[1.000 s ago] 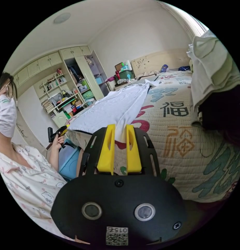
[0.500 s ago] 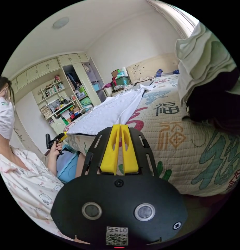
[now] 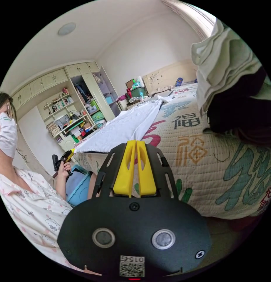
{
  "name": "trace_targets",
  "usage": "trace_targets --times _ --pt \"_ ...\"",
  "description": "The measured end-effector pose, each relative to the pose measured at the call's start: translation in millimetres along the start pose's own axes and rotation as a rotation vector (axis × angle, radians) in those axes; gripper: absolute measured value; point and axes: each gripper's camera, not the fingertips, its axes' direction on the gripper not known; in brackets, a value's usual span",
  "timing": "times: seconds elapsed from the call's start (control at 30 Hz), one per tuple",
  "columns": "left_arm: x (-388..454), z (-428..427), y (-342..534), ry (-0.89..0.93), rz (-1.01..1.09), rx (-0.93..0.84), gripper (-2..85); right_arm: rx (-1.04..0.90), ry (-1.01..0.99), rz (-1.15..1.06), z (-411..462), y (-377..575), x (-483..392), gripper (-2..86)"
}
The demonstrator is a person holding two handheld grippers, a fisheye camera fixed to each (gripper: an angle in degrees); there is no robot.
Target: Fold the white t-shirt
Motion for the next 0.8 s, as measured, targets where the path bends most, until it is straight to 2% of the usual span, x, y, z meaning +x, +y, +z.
trace_targets --times 0.13,0.33,0.43,0.53,0.63,0.7,0.8 --pt "-11.3 6.7 13.3 -0.089 0.028 -0.043 -0.7 -0.022 0.001 0.021 3.4 -8.0 -9.9 -0.4" --pt "-42.5 26.0 39.9 -0.104 -0.009 -0.066 -0.1 -0.059 0.058 -0.019 5.3 -25.1 -41.2 0.1" --pt "-46.7 29.8 44.4 -0.254 -0.014 -0.065 1.5 -0.062 0.080 -0.038 -4.4 -40.7 -56.5 1.3" --pt "-26.2 26.3 43.7 -0.390 0.087 0.010 5.3 -0.005 0.179 -0.009 -26.0 -59.7 -67.6 5.9" --pt "8.9 36.3 39.2 -0.469 0.236 0.072 7.2 0.102 0.207 -0.062 -49.8 -83.7 -87.1 6.7" --pt "28.4 52.3 38.8 -0.450 0.328 0.099 7.9 0.156 0.197 -0.098 -57.3 -104.7 -99.3 7.4" --pt "50.2 99.6 36.6 -0.301 0.461 0.034 8.0 0.172 0.151 -0.128 -51.5 -154.0 -111.6 8.5"
